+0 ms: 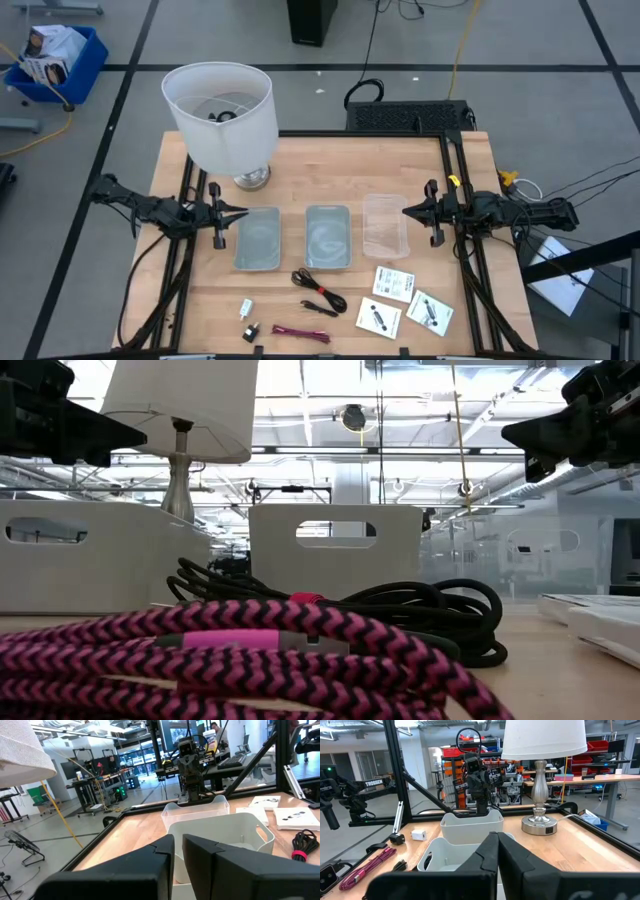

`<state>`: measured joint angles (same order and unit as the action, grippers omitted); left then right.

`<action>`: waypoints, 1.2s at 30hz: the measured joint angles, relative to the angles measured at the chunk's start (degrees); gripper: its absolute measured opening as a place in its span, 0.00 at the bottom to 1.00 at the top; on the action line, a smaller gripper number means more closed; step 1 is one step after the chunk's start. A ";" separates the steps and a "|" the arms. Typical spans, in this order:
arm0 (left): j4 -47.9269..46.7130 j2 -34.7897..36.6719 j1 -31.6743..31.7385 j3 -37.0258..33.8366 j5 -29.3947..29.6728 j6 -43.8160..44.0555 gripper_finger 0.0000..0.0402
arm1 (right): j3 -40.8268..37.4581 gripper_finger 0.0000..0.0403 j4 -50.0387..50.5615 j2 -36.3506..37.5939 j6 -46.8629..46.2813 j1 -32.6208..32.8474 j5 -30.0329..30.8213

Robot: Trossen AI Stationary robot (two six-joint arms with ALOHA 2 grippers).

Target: Pick and place items into bin

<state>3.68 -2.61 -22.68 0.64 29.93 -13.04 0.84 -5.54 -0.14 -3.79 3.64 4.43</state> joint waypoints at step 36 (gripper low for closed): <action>4.64 0.02 0.00 -0.13 0.00 5.20 0.12 | 3.65 0.06 -1.39 -2.56 7.42 1.07 0.02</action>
<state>8.32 -2.59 -22.68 0.51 29.93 -7.84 4.50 -6.93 -2.70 3.63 4.71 4.45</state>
